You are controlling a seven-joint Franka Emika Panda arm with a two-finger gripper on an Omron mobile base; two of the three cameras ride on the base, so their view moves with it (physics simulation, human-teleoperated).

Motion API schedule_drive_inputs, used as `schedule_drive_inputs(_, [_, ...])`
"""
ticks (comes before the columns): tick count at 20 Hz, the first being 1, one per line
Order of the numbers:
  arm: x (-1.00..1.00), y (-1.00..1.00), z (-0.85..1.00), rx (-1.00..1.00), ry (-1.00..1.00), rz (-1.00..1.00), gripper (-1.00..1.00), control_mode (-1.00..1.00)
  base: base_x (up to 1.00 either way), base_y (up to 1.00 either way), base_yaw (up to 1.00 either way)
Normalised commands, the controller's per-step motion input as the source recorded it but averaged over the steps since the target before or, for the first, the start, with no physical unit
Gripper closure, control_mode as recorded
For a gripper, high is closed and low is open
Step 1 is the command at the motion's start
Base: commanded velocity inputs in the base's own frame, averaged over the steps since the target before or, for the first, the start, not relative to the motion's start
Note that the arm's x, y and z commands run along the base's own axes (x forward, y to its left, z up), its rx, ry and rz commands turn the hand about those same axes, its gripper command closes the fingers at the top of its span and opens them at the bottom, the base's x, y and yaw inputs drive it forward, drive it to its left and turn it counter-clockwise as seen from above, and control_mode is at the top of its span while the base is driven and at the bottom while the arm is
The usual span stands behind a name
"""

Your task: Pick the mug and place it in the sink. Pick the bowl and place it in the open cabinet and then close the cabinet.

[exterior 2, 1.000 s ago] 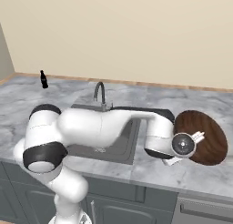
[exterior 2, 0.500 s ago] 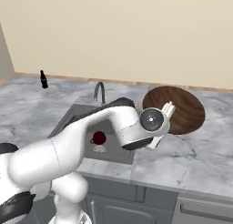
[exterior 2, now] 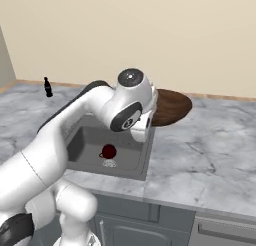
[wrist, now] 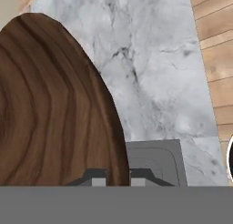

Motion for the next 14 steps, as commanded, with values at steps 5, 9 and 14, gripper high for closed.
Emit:
schedule_drive_inputs(5, [-0.26, 0.26, 0.58, 0.06, 0.07, 0.26, 1.00, -1.00, 0.00, 0.00, 0.00])
schedule_drive_inputs(9, [-0.48, 0.30, 0.14, 0.05, -0.03, 0.26, 1.00, -1.00, 0.00, 0.00, 0.00])
schedule_drive_inputs(14, [-0.52, 0.77, 0.01, -0.04, -0.22, 0.07, 1.00, -1.00, 0.00, 0.00, 0.00])
